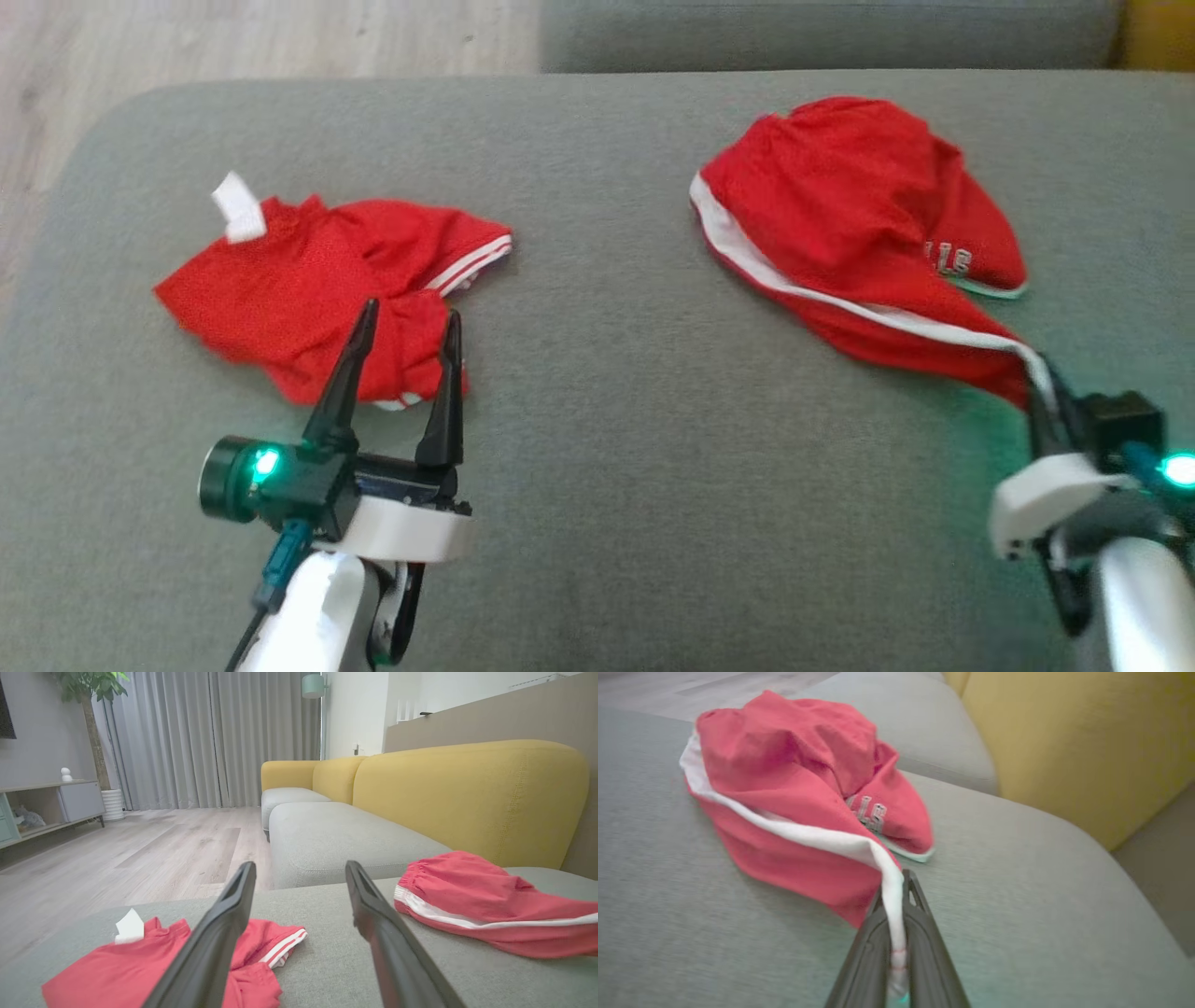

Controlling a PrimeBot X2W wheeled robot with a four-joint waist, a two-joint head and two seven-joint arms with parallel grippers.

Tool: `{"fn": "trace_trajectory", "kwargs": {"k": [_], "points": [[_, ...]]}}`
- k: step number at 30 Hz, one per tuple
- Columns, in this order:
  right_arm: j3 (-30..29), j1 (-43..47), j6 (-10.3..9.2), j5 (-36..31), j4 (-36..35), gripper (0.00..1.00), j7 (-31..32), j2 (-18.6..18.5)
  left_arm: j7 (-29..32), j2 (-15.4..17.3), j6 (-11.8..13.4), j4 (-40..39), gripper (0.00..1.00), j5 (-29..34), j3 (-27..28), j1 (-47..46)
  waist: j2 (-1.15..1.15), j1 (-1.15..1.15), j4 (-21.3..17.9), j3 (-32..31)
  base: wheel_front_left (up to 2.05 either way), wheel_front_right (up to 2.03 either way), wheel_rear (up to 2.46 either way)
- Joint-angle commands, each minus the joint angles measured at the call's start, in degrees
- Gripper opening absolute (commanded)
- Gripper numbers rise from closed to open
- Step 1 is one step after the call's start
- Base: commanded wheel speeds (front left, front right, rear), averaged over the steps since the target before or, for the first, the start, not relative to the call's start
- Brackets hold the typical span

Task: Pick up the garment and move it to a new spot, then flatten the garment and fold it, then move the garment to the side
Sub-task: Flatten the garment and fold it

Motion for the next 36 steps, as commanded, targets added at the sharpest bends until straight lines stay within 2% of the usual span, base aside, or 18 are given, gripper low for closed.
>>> {"fn": "trace_trajectory", "kwargs": {"k": [1,5,6,7,13,16,22,26,31,36], "points": [[0.09,-0.23,-0.04,-0.37,-3.99,0.00,1.11,-1.15,-0.36,0.17,-0.18,-1.67,1.00,0.57,2.36,-1.09,0.00,0.01,-1.46,-0.90,0.00,0.00,0.00],[-2.14,2.35,-0.04,-1.20,-7.35,0.00,3.37,-1.92,-0.36,-0.12,-0.61,-1.31,1.00,0.86,2.39,-0.72,0.00,0.01,-2.16,-1.28,0.00,0.00,0.00],[-3.06,2.78,-0.04,-1.11,-8.38,0.75,3.54,-1.68,-0.36,-0.19,-0.75,-1.18,1.00,0.94,2.43,-0.65,0.00,0.01,-2.35,-1.35,0.00,0.00,0.00],[-3.83,3.07,-0.04,-0.98,-9.21,1.00,3.72,-1.35,-0.36,-0.25,-0.89,-1.04,1.00,1.04,2.46,-0.59,0.00,0.01,-2.51,-1.41,0.00,0.00,0.00],[-5.36,3.68,-0.04,0.49,-15.08,1.00,1.48,0.96,-0.36,-0.39,-1.61,-0.28,1.00,1.72,2.82,-0.33,0.00,0.01,-3.26,-2.01,0.00,0.00,0.00],[-2.60,3.81,-0.04,7.56,-16.93,1.00,-1.63,1.62,-0.36,-0.45,-1.83,-0.36,1.00,1.92,3.05,-0.33,0.00,0.01,-3.32,-2.31,0.00,0.00,0.00],[6.91,4.59,-0.04,15.06,-17.13,1.00,-7.97,1.75,-0.36,-0.80,-2.56,-0.54,1.00,2.44,2.62,-0.51,0.00,0.01,-2.13,-2.08,0.00,0.00,0.00],[11.42,3.02,-0.04,15.93,-13.52,1.00,-8.57,1.76,-0.36,-1.03,-2.91,-0.48,1.00,2.58,2.45,-0.79,0.00,0.01,-0.30,-1.14,0.00,0.00,0.00],[14.61,-2.31,-0.04,14.64,-7.20,1.00,-6.30,1.77,-0.36,-1.74,-3.48,-0.62,1.00,1.25,2.92,-1.57,0.00,0.01,2.67,0.89,0.00,0.00,0.00],[17.17,-8.47,-0.04,8.95,0.56,1.00,-2.80,1.74,-0.36,-2.33,-4.09,-0.15,1.00,0.54,2.64,-2.30,0.00,0.01,5.79,3.13,0.00,0.00,0.00]]}}
